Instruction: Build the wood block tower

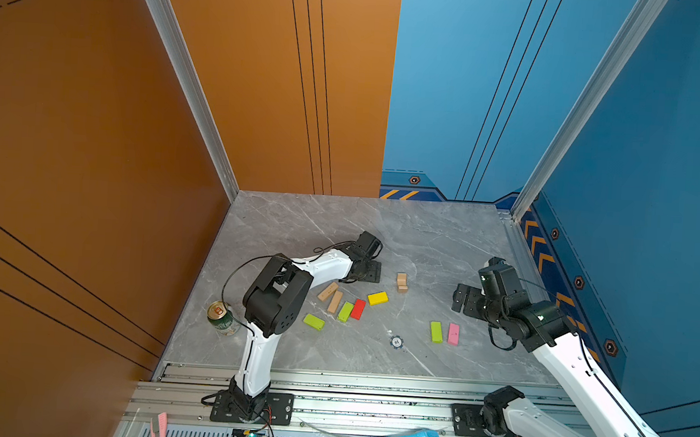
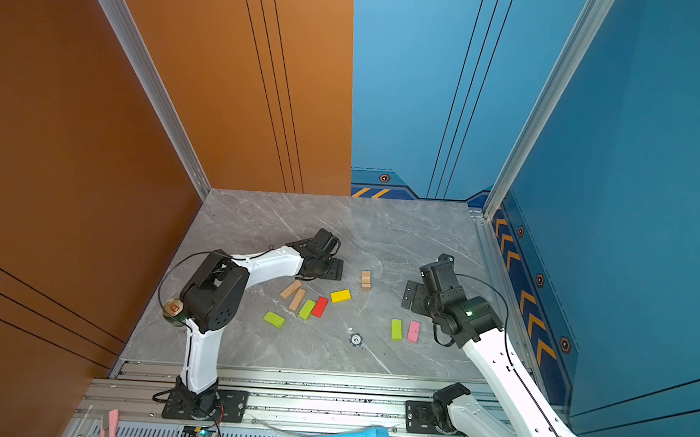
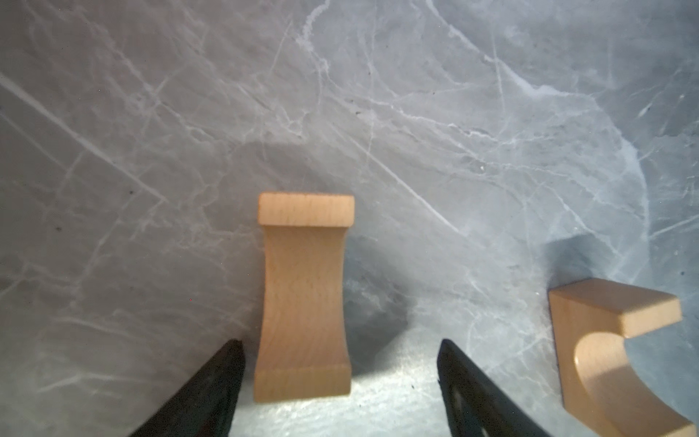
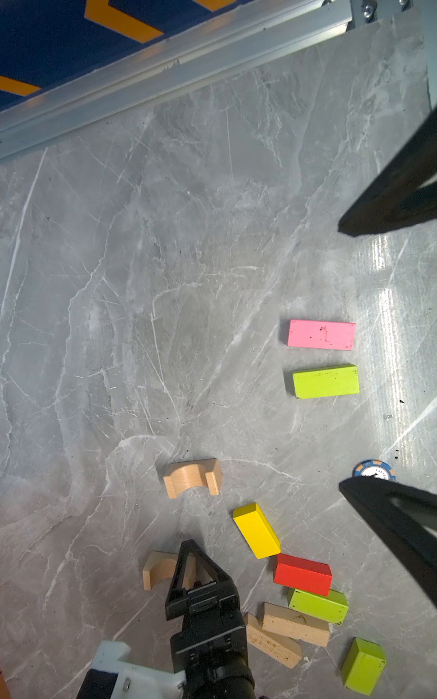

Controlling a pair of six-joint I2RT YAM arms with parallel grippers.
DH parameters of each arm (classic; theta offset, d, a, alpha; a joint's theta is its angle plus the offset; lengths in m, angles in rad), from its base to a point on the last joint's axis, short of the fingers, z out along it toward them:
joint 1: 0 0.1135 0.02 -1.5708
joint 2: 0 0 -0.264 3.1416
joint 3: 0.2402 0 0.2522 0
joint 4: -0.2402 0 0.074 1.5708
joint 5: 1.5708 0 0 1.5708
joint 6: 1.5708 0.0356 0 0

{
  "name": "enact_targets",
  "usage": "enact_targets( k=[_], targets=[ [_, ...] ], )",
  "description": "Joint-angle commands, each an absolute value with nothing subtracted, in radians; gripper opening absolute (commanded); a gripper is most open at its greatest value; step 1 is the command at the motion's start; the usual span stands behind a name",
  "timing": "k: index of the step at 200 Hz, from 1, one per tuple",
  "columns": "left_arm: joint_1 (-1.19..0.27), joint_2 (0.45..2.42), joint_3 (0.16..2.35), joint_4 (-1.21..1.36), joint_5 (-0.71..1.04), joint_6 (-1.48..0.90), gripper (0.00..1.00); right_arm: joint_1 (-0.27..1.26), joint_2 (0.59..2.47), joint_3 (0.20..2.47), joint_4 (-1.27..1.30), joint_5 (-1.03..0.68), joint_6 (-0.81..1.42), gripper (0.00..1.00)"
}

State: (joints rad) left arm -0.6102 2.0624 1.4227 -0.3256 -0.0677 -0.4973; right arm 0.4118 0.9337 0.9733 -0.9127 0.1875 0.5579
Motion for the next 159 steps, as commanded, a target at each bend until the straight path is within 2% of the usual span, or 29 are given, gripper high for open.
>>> enact_targets(
  k=[1,159],
  targets=[
    [-0.622,2.091,1.463,-0.355,-0.048,-0.490,0.81,0.417,0.930,0.990,-0.915,0.219,0.552,1.00],
    [-0.637,2.065,1.487,-0.409,-0.086,-0.489,0.82,0.417,0.913,0.982,-0.920,0.229,0.555,1.00]
  ],
)
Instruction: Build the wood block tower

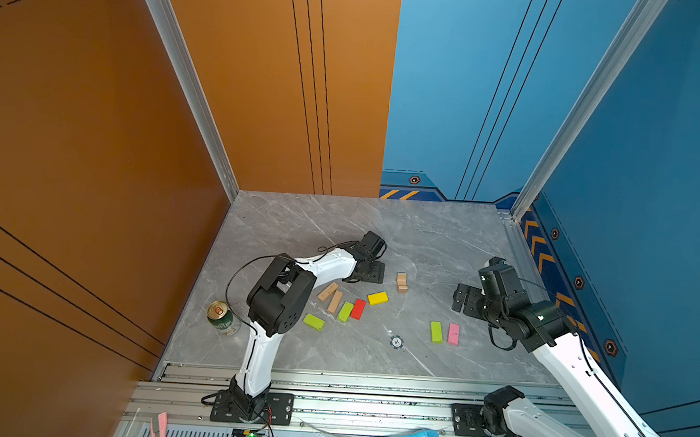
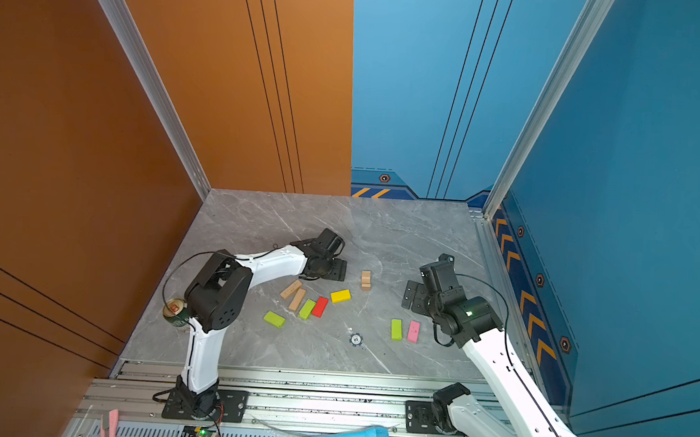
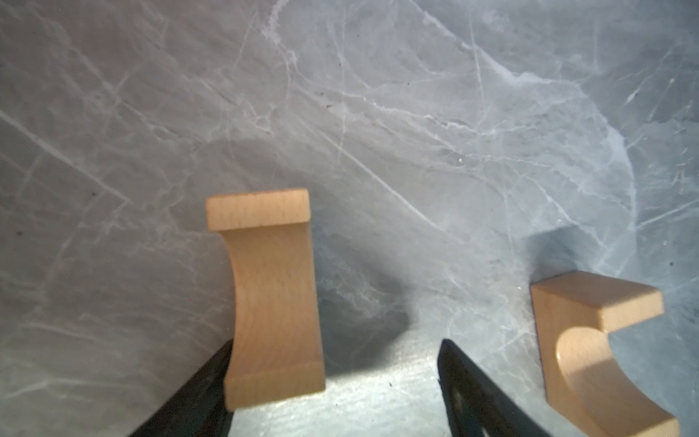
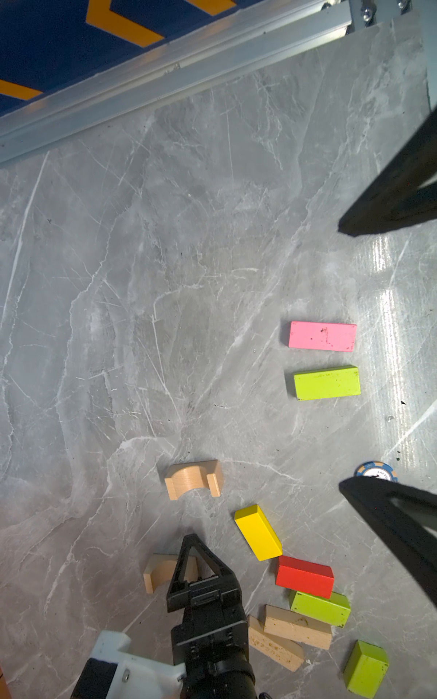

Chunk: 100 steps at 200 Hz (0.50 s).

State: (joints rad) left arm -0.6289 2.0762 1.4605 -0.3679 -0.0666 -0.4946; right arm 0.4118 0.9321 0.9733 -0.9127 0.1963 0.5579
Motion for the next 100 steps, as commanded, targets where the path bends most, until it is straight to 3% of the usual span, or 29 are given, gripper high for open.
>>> enact_targets(
  k=[1,36,56,100],
  targets=[
    [-0.637,2.064,1.487,-0.409,-0.087,-0.489,0.83,0.417,0.913,0.982,-0.919,0.229,0.555,1.00],
    [-0.647,1.984,1.481,-0.416,-0.109,-0.469,0.85,0.418,0.933,0.987,-0.915,0.222,0.555,1.00],
    [-0.652,1.927,1.473,-0.416,-0.108,-0.459,1.00,0.420,0.946,0.989,-0.903,0.213,0.558,1.00],
    [-0.670,1.752,1.408,-0.409,-0.118,-0.424,0.98,0.450,1.007,0.990,-0.861,0.201,0.566,1.00]
  ],
)
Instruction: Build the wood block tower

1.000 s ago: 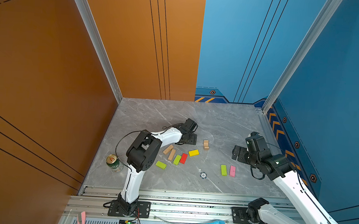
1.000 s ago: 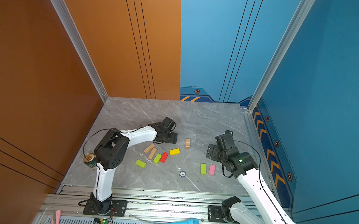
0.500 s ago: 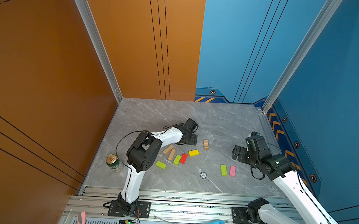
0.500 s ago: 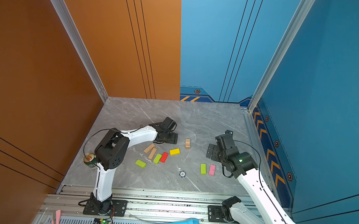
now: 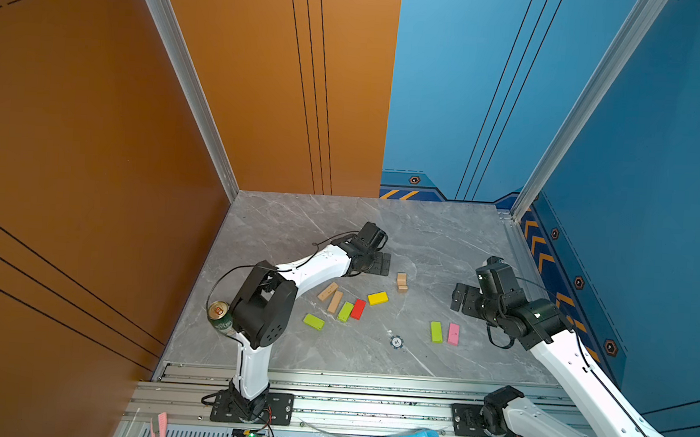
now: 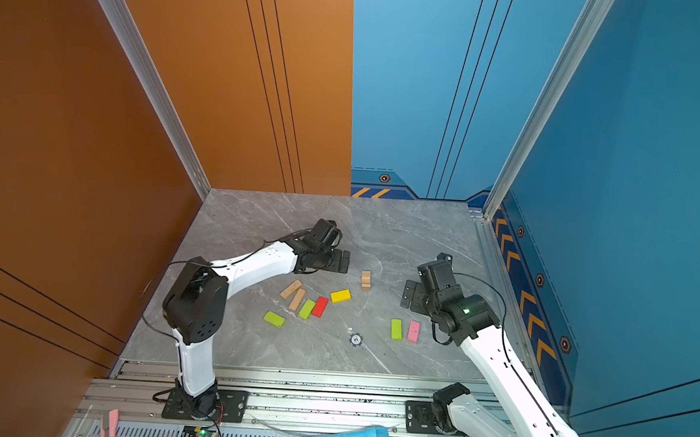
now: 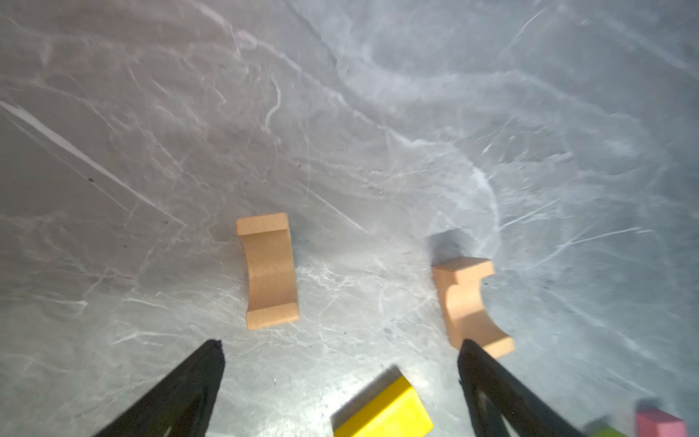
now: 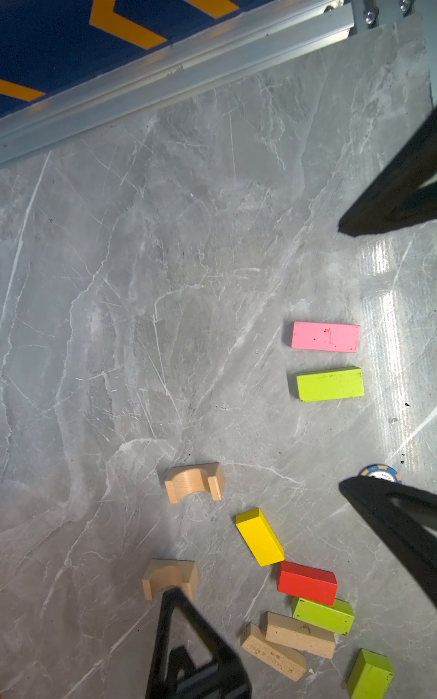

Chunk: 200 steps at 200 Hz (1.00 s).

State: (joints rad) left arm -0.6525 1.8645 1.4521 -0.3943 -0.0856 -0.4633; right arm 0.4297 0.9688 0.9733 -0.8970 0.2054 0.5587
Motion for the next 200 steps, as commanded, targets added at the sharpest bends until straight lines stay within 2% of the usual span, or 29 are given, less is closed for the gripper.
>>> enact_targets(
  k=[1,27,72,122,161,200],
  targets=[
    [-0.671,1.747,1.405,-0.408,-0.120,-0.423,0.98,0.451,1.010,0.991,-0.860,0.200,0.566,1.00],
    [-0.697,1.589,1.305,-0.400,-0.156,-0.386,0.98,0.484,1.100,1.009,-0.819,0.192,0.565,0.95],
    [-0.756,1.204,1.047,-0.400,-0.295,-0.379,0.98,0.566,1.319,1.106,-0.758,0.222,0.542,0.89],
    [-0.768,0.785,0.831,-0.492,-0.263,-0.438,0.98,0.596,1.584,1.244,-0.716,0.214,0.508,0.75],
    [-0.776,0.632,0.776,-0.581,-0.265,-0.488,0.98,0.591,1.762,1.339,-0.685,0.146,0.501,0.68],
    [-0.781,0.609,0.735,-0.588,-0.267,-0.511,0.98,0.590,1.901,1.435,-0.695,0.124,0.498,0.65]
  ],
)
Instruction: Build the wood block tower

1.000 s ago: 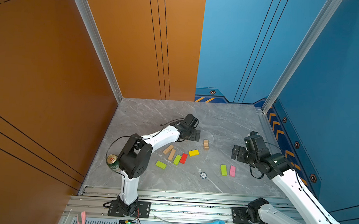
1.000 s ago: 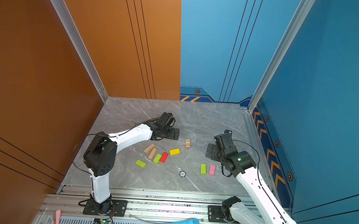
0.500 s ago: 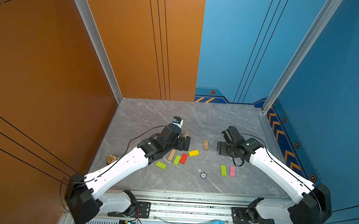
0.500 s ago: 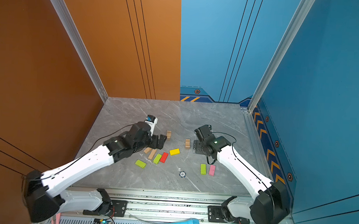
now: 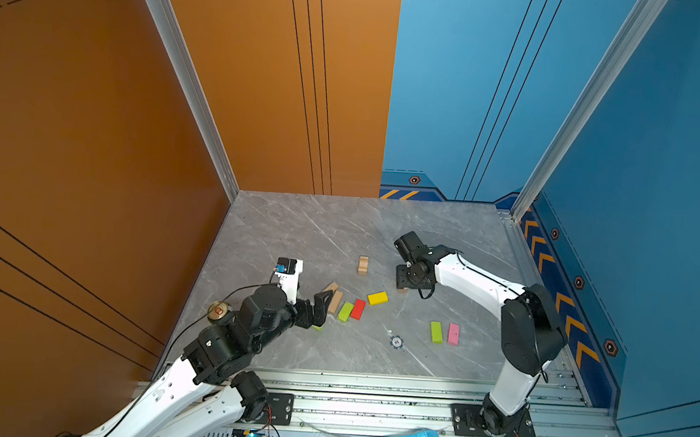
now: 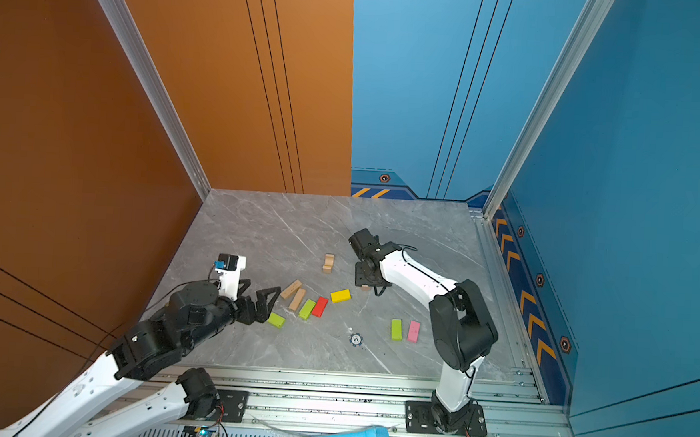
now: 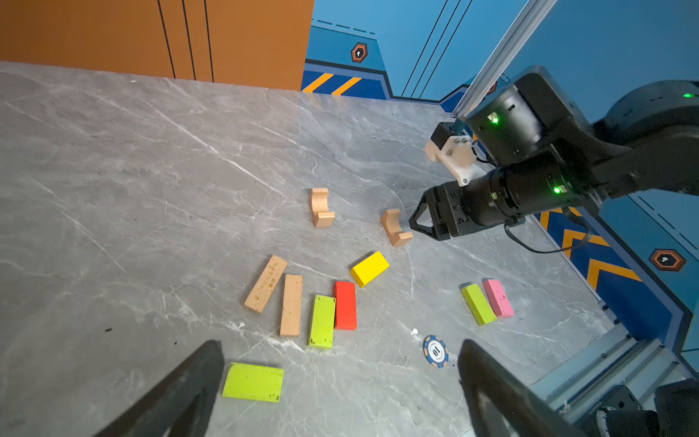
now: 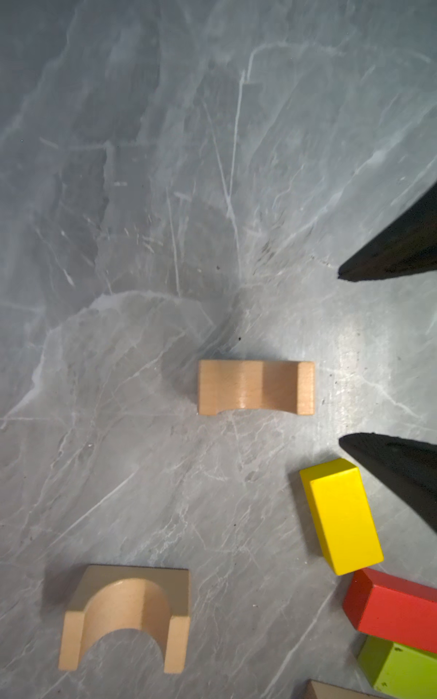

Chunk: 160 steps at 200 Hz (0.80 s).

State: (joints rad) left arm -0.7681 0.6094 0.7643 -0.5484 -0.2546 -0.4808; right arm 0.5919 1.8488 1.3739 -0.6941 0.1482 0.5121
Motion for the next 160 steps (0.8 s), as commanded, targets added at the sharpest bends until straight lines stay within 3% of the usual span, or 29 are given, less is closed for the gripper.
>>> enact_targets(
  k=[1,40,72,160],
  targets=[
    [-0.781,0.610,0.733,-0.587,-0.268,-0.511,0.98,0.590,1.902,1.436,-0.695,0.125,0.498,0.65],
    [-0.780,0.651,0.726,-0.585,-0.276,-0.507,0.98,0.586,1.990,1.482,-0.699,0.121,0.505,0.64],
    [-0.780,0.681,0.730,-0.573,-0.285,-0.500,0.98,0.580,2.044,1.515,-0.717,0.113,0.506,0.52],
    [-0.763,0.764,0.773,-0.554,-0.283,-0.434,0.98,0.546,2.119,1.540,-0.724,0.084,0.507,0.37]
  ],
)
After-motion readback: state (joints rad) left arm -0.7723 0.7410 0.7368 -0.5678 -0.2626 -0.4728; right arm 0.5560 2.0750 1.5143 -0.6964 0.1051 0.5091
